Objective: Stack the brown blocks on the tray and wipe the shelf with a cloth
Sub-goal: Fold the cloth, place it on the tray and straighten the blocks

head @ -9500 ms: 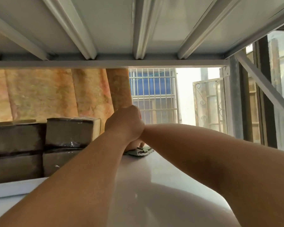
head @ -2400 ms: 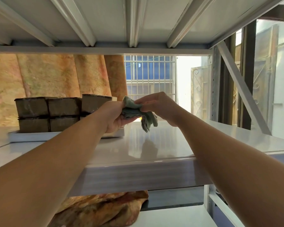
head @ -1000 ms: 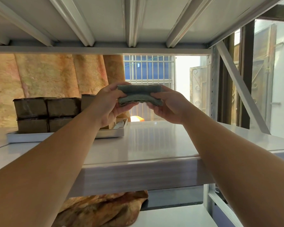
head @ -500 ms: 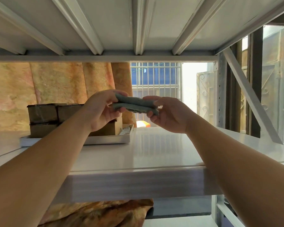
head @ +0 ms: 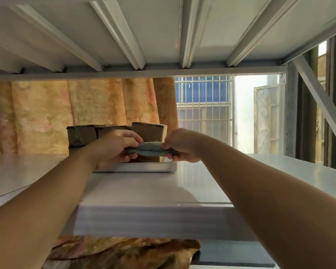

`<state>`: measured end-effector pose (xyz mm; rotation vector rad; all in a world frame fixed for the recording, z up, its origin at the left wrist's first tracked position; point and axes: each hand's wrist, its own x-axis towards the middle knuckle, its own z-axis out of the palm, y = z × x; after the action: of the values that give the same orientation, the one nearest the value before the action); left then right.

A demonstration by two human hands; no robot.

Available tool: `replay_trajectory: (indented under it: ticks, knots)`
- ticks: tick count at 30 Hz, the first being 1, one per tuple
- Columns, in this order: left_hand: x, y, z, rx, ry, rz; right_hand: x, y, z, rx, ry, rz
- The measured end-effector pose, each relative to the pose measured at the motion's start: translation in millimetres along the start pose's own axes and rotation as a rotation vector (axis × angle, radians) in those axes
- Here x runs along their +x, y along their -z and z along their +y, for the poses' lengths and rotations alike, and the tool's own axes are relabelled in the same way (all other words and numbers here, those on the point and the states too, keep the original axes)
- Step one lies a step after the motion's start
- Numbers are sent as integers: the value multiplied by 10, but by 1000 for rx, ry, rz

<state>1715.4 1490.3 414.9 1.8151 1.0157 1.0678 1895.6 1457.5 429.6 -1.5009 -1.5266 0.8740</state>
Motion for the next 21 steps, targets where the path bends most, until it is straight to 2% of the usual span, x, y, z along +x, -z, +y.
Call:
replay_trajectory:
  ticks: [6,10,18,21]
  knots:
    - [38,-17,-57,181,-16,77,99,-76,86,-192,74,98]
    - [24,-44,-65,320,-8,110,125,-121,127,-491,143,148]
    - [57,-119,-96,387,-4,196,326,-202,181,-671,129,216]
    - [76,-120,-104,457,-8,205,393,-184,212,-648,112,262]
